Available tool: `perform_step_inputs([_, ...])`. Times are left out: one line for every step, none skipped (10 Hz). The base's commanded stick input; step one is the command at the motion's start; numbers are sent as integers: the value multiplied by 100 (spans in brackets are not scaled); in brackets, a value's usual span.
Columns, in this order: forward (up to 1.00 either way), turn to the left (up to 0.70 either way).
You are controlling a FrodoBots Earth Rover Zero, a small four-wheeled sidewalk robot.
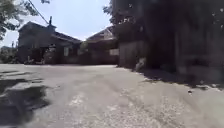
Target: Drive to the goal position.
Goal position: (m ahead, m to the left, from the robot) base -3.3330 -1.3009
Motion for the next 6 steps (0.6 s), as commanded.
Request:
perform_step_inputs([85, 0])
perform_step_inputs([85, 12])
perform_step_inputs([85, 34])
perform_step_inputs([85, 34])
perform_step_inputs([85, 34])
perform_step_inputs([85, 34])
